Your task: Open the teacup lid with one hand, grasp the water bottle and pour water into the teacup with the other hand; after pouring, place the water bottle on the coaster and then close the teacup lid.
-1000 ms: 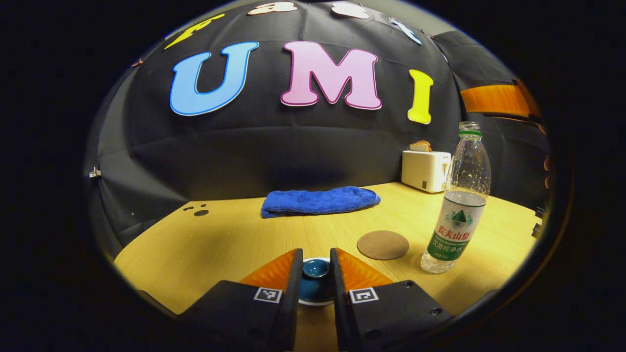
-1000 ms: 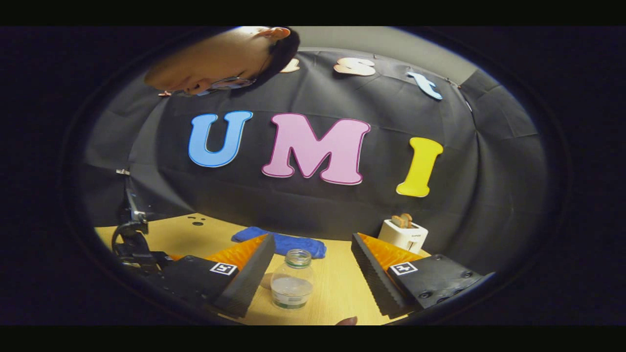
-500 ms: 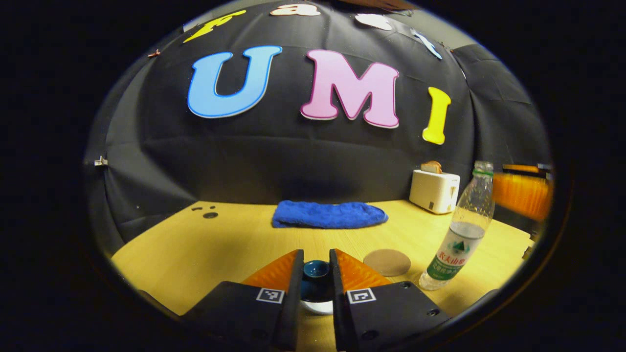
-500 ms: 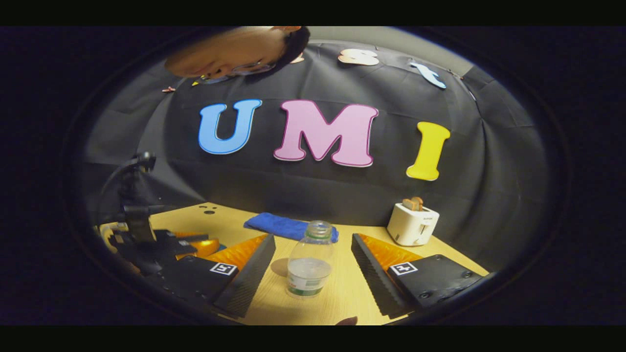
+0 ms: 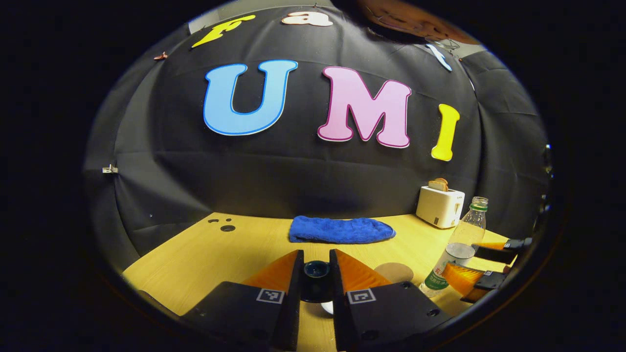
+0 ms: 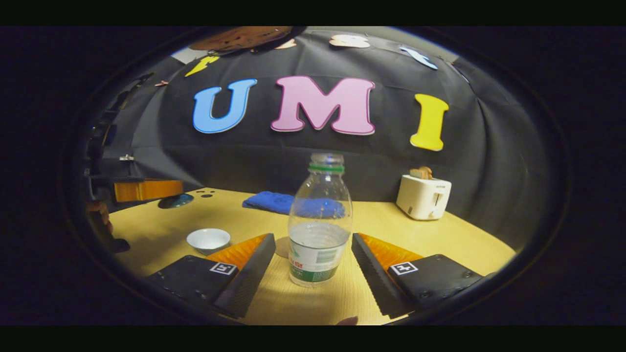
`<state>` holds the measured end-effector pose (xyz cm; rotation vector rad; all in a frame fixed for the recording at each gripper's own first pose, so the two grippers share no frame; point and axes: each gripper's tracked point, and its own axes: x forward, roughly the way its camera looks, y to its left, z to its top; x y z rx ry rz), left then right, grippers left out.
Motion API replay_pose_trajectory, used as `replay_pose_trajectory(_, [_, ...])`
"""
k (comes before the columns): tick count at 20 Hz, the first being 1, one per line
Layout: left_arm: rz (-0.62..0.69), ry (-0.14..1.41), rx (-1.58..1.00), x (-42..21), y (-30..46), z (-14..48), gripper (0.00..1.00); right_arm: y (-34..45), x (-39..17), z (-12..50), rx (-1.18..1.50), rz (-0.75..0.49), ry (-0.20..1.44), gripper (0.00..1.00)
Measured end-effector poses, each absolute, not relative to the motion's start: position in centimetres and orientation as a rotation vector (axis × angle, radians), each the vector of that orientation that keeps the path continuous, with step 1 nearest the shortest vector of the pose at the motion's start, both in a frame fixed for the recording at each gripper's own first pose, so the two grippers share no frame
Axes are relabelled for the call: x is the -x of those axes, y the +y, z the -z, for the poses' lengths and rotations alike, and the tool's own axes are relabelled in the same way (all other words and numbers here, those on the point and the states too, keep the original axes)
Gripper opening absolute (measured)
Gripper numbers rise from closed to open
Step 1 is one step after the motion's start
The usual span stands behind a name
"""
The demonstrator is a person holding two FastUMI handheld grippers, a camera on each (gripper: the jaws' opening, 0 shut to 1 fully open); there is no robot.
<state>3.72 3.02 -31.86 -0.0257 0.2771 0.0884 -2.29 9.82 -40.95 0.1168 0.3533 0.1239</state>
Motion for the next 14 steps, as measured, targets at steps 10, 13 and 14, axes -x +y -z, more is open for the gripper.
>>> replay_pose_trajectory(10, [-0.117,0.273,0.012,-3.4,3.9,31.6,0.32,10.7,-0.2,41.9,-0.071,-0.17,0.41,0.77])
replay_pose_trajectory(13, [-0.128,0.271,0.002,-3.1,4.6,31.4,0.32,10.1,-1.4,41.1,0.124,-0.209,0.418,0.81])
replay_pose_trajectory(14, [-0.133,0.268,-0.002,-3.1,4.8,31.3,0.32,9.8,-1.8,41.0,0.195,-0.217,0.422,0.77])
